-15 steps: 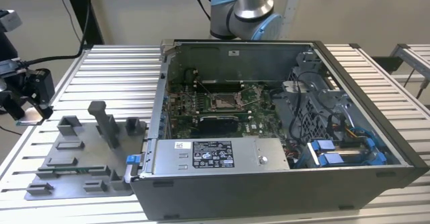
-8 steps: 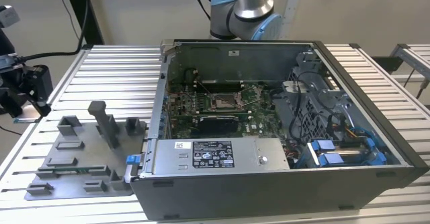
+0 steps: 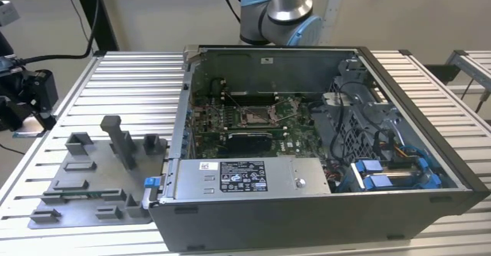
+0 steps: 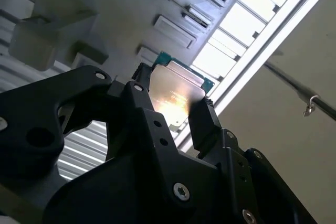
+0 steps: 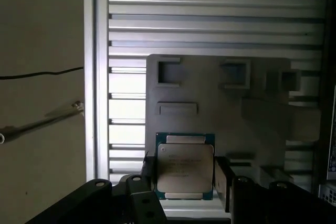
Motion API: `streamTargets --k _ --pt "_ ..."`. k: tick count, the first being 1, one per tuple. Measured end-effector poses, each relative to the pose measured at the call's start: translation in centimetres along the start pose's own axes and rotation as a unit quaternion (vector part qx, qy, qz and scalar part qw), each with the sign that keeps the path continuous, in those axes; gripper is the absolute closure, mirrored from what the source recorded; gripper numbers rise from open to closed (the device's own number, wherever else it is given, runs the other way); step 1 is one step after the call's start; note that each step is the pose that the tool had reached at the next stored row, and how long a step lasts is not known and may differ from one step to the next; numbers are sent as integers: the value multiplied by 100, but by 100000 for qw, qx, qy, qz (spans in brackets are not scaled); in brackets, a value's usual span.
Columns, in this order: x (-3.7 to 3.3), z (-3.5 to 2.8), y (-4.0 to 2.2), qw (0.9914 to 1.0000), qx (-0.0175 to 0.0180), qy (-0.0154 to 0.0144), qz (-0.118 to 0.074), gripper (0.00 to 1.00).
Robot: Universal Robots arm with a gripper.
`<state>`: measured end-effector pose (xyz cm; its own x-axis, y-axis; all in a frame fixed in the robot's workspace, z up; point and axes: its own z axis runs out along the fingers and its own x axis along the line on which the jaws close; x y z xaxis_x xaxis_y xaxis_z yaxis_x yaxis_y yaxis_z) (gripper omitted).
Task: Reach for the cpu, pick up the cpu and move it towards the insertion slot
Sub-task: 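Pick up the cpu and move it towards the insertion slot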
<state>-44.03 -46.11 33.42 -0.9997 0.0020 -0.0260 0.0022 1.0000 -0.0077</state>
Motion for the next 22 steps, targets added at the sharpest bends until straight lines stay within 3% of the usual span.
streamTargets --k 22 --pt "-6 -238 -2 100000 160 0 -4 100"
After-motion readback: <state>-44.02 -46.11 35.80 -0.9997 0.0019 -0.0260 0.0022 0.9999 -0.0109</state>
